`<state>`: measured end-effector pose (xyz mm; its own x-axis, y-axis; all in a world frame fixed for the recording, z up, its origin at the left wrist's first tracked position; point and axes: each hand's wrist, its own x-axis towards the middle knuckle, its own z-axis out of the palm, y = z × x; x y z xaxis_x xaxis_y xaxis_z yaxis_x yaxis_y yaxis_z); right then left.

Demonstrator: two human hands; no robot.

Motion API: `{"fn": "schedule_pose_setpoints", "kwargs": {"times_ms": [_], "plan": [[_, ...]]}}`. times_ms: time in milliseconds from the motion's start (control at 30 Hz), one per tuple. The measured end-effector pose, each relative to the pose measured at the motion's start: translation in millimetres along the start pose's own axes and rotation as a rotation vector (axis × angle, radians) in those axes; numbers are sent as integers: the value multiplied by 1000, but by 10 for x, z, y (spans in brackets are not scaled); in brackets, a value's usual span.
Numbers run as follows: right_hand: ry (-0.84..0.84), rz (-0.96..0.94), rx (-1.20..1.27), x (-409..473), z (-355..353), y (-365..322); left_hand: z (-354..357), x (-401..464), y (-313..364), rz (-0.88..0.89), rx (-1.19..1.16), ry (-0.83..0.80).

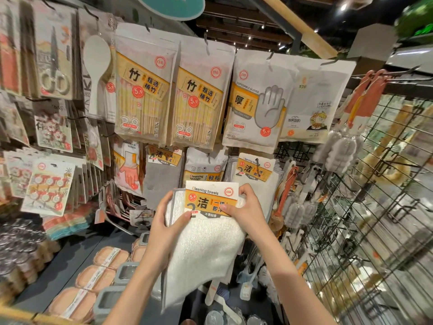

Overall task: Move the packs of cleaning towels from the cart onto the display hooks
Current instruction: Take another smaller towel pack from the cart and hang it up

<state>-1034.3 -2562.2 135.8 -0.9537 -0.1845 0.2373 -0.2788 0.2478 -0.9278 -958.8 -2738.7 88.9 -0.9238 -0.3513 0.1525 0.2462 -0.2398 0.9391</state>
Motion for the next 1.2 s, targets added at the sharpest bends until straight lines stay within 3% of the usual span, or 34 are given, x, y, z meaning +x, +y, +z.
{"fn": "schedule_pose_setpoints", "kwargs": {"times_ms": [233,700,1200], "plan": [[22,-74,12,35,-84,10,-6,-5,35,3,137,-7],[15,-57,76,122,-227,64,24,-16,39,68,130,30],[259,-74,131,249,-342,219,54,101,1,88,102,60]]}}
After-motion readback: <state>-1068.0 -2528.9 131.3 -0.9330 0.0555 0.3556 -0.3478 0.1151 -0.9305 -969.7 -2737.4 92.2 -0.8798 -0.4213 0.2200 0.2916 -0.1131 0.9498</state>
